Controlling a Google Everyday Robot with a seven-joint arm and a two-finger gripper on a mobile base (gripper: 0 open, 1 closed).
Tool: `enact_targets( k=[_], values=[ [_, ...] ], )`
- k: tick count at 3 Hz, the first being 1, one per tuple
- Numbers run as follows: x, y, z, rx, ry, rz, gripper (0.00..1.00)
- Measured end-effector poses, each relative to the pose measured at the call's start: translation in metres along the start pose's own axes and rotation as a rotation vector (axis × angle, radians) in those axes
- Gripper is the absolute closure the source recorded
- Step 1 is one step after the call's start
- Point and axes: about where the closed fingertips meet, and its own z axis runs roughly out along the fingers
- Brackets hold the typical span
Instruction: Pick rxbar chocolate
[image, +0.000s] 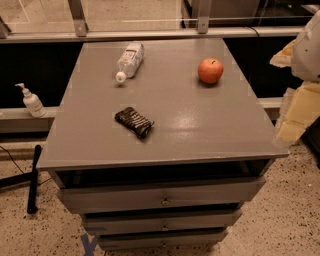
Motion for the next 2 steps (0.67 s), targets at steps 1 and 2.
enact_targets(
  k=[1,2],
  values=[
    [0.000,0.000,0.000,0.000,0.000,0.000,0.00],
    [-0.008,0.000,0.018,-0.018,-0.060,0.000,0.00]
  ],
)
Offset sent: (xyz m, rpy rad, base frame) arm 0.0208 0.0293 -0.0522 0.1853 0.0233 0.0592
